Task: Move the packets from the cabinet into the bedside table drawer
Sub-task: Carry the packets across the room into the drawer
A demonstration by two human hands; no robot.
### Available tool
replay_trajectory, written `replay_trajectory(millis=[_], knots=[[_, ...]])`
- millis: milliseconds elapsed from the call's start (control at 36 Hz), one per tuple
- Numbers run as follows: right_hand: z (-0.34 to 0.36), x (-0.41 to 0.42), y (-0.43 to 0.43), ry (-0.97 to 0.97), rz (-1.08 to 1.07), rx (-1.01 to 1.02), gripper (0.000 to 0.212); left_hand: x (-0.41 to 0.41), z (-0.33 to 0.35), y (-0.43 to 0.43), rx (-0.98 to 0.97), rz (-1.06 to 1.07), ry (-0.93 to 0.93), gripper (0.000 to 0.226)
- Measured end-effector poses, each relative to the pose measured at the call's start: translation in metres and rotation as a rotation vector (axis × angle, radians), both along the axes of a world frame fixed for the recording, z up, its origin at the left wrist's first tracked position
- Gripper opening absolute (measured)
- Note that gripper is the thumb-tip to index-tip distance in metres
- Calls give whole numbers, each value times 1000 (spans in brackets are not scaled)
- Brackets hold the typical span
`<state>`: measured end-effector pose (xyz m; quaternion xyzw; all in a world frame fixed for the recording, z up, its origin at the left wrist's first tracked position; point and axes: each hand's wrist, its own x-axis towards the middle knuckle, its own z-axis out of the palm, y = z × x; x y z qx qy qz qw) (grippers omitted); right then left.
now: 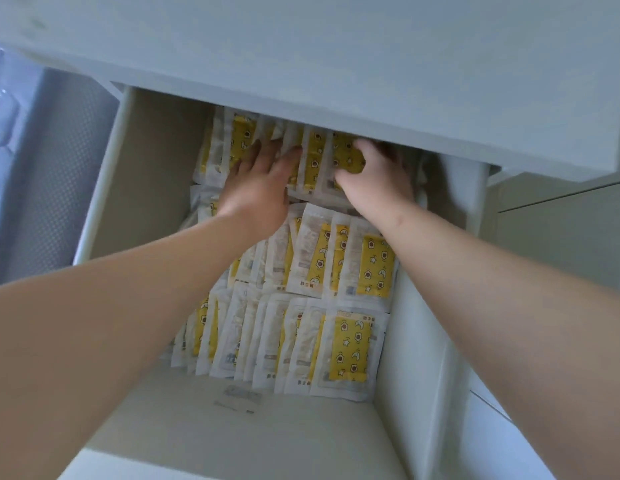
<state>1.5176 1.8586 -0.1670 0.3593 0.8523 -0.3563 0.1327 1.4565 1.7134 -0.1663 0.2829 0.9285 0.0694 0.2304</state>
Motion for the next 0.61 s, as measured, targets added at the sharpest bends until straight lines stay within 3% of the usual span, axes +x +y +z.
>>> replay_trajectory(millis=[278,611], knots=[[81,41,-43,-218,28,-25,56,37,84,-10,3,82,-119,55],[208,103,-89,-60,-210,-202,49,98,208,-41,232,277,-236,55]])
